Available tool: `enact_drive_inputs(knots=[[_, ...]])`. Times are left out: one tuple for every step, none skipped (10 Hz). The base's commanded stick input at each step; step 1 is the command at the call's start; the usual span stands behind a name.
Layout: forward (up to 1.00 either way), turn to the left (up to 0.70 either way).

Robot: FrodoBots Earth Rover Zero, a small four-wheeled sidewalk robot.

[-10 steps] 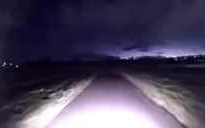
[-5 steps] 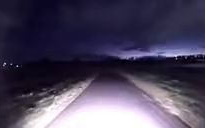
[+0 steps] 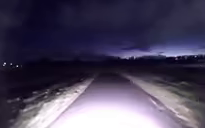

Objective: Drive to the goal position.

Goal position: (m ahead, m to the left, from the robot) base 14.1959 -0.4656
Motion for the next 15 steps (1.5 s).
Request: enact_drive_inputs(knots=[[0.85, 0.00], [0.85, 0.00], [0.85, 0.00], [0.85, 0.00], [0.85, 0.00], [0.85, 0.00], [0.85, 0.00], [0.85, 0.00], [0.85, 0.00], [0.85, 0.00], [0.85, 0.00], [0.85, 0.00], [0.85, 0.00], [0.85, 0.00], [0.85, -0.10]])
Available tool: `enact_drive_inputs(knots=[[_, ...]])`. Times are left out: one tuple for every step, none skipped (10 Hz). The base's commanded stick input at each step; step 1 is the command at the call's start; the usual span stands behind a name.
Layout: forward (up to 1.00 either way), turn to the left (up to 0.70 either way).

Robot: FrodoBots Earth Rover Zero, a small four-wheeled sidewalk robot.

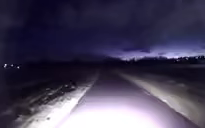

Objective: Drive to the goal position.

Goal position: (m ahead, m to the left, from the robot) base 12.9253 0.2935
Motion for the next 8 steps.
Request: enact_drive_inputs(knots=[[0.85, -0.23], [0.85, -0.32], [0.85, -0.33], [0.85, -0.34], [0.85, -0.29], [0.85, -0.23], [0.85, 0.00], [0.85, 0.00]])
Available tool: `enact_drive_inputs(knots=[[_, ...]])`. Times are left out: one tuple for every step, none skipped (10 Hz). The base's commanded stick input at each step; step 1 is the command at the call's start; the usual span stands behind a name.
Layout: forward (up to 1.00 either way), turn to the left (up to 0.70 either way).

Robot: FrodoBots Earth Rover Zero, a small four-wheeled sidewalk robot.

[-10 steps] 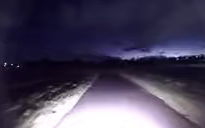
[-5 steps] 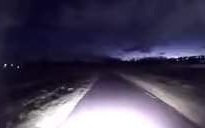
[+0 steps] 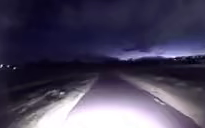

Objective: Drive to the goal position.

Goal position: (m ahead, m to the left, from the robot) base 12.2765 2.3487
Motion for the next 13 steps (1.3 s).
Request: enact_drive_inputs(knots=[[0.85, 0.00], [0.85, 0.00], [0.85, 0.00], [0.85, 0.00], [0.85, 0.00], [0.85, 0.00], [0.85, 0.00], [0.85, 0.00], [0.85, 0.00], [0.85, 0.00], [0.85, 0.00], [0.85, 0.00], [0.85, 0.00]])
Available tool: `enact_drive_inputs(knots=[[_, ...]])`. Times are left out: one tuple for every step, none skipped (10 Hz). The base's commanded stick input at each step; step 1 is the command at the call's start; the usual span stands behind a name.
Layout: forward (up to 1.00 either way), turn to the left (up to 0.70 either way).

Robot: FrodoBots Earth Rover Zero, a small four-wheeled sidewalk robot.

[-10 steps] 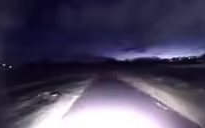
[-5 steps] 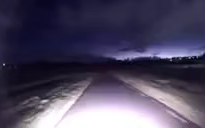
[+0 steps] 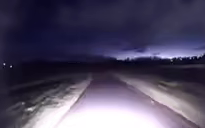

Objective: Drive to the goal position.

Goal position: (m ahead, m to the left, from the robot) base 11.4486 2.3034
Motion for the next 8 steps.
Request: enact_drive_inputs(knots=[[0.85, 0.00], [0.85, 0.00], [0.85, 0.00], [0.85, 0.00], [0.85, -0.01], [0.85, -0.02], [0.85, -0.09], [0.85, -0.22]])
